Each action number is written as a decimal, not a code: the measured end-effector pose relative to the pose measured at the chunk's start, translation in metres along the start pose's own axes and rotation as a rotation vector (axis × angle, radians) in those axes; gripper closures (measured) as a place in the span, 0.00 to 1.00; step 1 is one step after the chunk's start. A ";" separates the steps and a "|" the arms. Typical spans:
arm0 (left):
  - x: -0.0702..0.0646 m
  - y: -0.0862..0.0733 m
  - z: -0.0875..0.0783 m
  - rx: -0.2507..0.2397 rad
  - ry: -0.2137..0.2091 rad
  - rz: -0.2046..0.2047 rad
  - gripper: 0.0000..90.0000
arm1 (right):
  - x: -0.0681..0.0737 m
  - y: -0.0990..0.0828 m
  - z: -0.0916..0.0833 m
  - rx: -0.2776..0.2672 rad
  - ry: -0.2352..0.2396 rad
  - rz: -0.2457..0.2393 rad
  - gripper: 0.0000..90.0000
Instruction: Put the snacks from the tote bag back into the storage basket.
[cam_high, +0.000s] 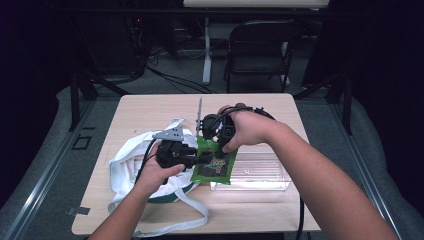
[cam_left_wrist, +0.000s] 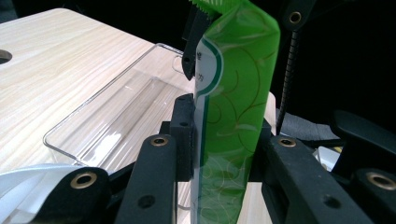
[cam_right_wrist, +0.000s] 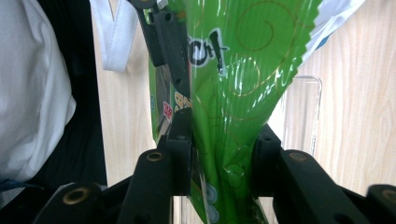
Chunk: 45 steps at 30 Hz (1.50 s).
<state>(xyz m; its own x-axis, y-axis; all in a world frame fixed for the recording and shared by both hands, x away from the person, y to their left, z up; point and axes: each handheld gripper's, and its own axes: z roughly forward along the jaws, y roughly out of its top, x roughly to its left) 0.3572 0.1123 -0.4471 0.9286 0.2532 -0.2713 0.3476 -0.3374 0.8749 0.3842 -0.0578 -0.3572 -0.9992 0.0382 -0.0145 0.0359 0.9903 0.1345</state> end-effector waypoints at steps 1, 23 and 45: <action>0.000 0.000 0.000 0.001 0.002 0.000 0.80 | 0.000 0.000 0.000 0.002 0.002 -0.002 0.77; -0.001 0.000 0.002 -0.001 0.004 -0.002 0.78 | -0.001 -0.002 -0.003 0.003 0.021 -0.009 0.82; 0.003 -0.003 0.004 0.022 0.023 -0.028 0.68 | -0.002 -0.011 -0.009 0.043 -0.021 -0.002 0.82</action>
<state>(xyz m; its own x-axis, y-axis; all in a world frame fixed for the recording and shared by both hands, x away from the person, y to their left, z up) 0.3599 0.1104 -0.4521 0.9154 0.2834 -0.2858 0.3761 -0.3495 0.8582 0.3855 -0.0699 -0.3498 -0.9986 0.0385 -0.0360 0.0351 0.9952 0.0913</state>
